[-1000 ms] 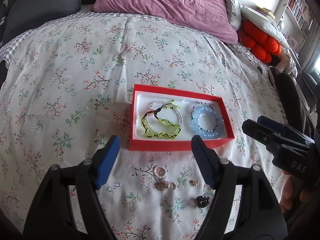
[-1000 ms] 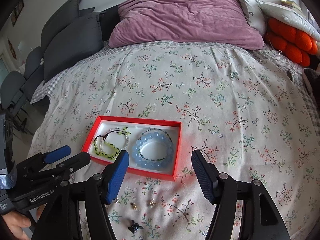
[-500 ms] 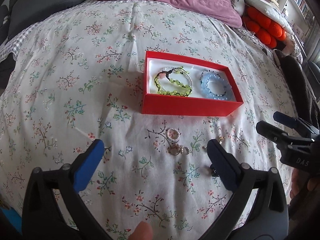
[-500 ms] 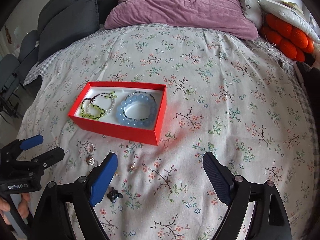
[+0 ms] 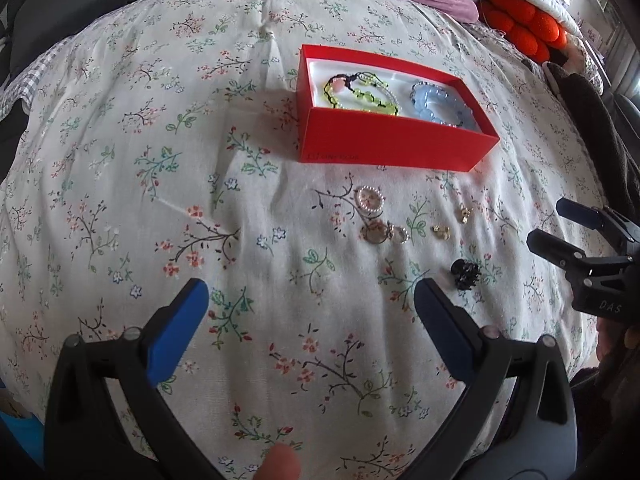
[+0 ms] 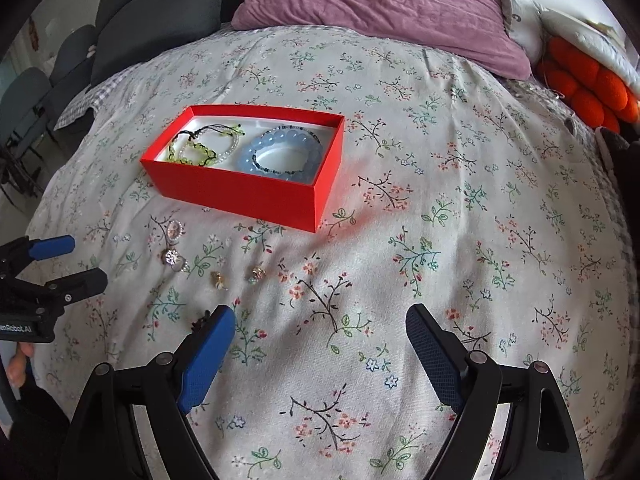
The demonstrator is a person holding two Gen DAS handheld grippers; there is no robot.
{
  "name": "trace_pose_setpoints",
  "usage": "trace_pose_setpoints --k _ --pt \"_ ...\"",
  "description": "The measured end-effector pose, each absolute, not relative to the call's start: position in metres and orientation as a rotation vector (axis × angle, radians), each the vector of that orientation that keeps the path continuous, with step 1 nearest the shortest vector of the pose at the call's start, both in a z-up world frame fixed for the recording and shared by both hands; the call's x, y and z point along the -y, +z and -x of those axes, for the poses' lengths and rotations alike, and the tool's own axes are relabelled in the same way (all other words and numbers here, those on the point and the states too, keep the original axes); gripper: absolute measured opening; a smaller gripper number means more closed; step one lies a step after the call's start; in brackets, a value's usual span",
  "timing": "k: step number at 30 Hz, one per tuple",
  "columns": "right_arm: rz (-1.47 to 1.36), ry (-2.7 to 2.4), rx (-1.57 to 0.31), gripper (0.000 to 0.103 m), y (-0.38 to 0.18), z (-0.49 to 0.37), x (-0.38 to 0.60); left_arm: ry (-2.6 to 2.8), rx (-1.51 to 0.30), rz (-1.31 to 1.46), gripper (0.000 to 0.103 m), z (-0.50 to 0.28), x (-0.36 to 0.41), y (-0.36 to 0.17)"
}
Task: Organize jewelry
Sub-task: 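Withdraw both open grippers toward the rings and earrings on the sheet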
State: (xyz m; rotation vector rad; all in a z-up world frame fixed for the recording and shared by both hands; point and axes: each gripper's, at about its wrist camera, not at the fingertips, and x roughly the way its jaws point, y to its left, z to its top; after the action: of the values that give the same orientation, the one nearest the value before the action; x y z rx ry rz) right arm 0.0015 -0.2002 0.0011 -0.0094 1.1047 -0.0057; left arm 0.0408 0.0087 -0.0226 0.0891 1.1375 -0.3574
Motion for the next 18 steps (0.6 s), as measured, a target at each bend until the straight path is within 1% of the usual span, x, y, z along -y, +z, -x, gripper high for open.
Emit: trace_pose_setpoints --k 10,18 --pt "0.07 0.037 -1.1 0.088 -0.022 0.01 0.194 -0.348 -1.167 -0.191 0.102 -0.033 -0.016 -0.053" --pt "0.111 0.138 -1.1 0.088 -0.03 0.012 0.166 -0.364 -1.133 -0.201 0.102 -0.03 -0.009 -0.054"
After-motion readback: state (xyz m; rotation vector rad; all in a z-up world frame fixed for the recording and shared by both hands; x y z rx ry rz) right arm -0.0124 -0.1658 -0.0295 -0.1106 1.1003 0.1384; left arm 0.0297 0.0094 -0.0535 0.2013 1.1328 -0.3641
